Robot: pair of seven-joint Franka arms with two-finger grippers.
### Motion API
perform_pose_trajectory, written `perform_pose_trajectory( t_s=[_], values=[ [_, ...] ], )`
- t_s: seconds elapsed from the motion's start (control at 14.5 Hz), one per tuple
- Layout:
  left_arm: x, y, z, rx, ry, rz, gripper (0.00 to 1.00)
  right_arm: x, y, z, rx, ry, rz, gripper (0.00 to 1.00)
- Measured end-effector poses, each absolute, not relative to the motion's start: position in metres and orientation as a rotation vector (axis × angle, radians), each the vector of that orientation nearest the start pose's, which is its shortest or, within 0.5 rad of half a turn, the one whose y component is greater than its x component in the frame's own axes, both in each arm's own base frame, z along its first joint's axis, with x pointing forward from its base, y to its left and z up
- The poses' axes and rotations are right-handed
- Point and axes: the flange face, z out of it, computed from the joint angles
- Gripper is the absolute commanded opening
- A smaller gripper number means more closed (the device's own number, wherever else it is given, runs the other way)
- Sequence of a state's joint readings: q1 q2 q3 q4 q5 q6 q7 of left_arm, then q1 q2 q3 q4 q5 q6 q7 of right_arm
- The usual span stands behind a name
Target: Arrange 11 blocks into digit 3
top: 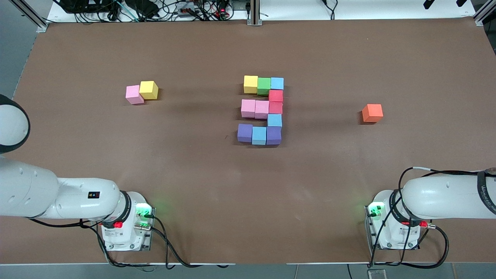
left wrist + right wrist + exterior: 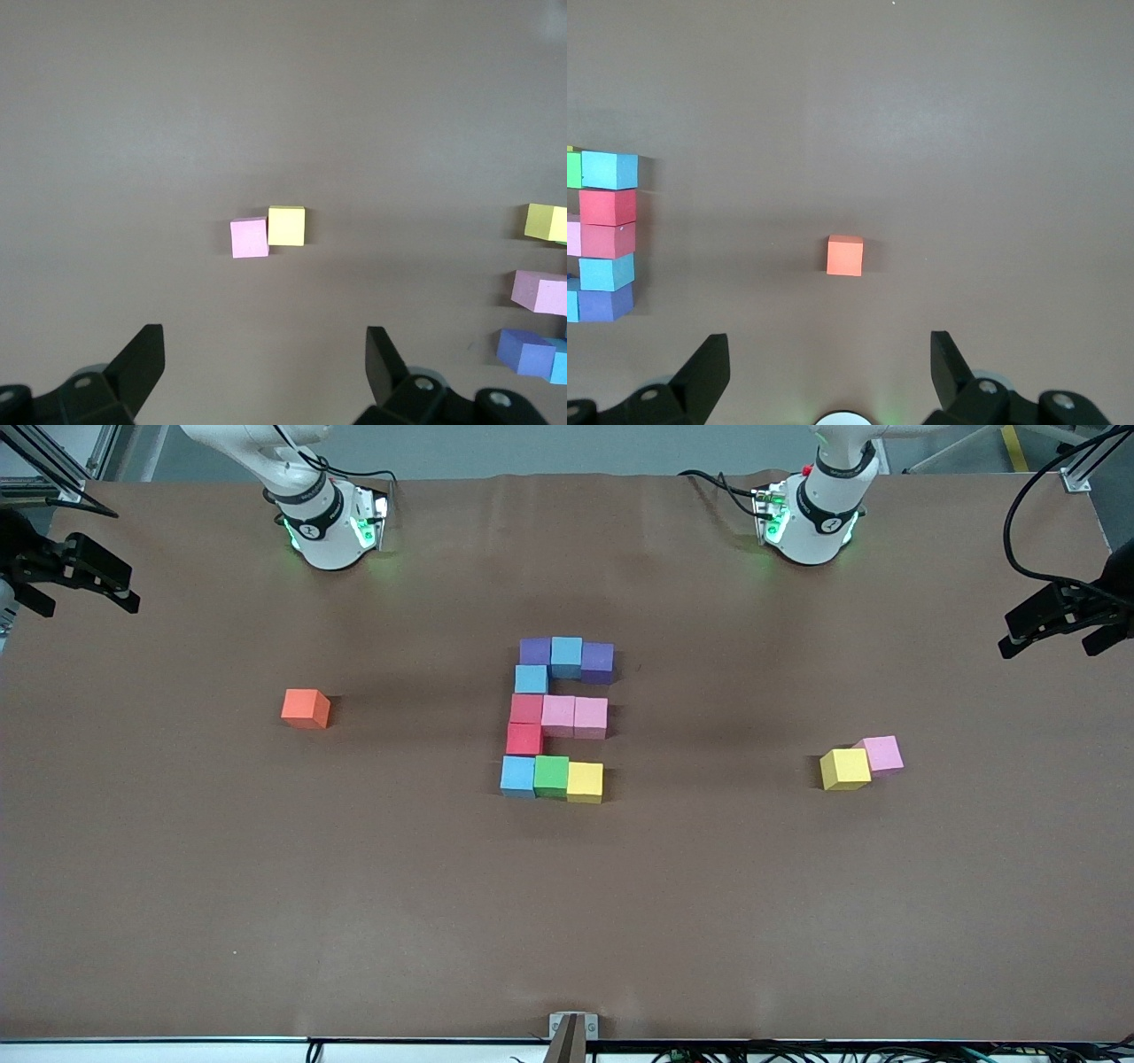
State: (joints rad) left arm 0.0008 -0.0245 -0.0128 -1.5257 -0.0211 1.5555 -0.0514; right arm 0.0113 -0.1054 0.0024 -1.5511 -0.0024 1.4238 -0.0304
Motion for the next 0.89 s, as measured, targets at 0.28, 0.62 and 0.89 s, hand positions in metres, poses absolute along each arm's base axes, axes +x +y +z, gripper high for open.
perform_pose_trajectory(
  t_s=[0.28, 0.62, 0.89],
  values=[
    [0.5455, -0.0152, 0.6579, -3.163, -0.094, -0.084, 1.00, 0.5051, 0.0067, 0.6768, -3.142, -0.057, 0.034, 1.00],
    [0.5458, -0.0155, 0.6572, -3.163, -0.095, -0.081, 1.00, 0.5051, 0.0055, 0.6768, -3.142, -0.030, 0.035, 1.00],
    [0.5461, -0.0159, 0.6567, -3.163, -0.094, -0.079, 1.00, 0.5051, 0.0059, 0.6768, -3.138, -0.030, 0.035, 1.00]
  ],
)
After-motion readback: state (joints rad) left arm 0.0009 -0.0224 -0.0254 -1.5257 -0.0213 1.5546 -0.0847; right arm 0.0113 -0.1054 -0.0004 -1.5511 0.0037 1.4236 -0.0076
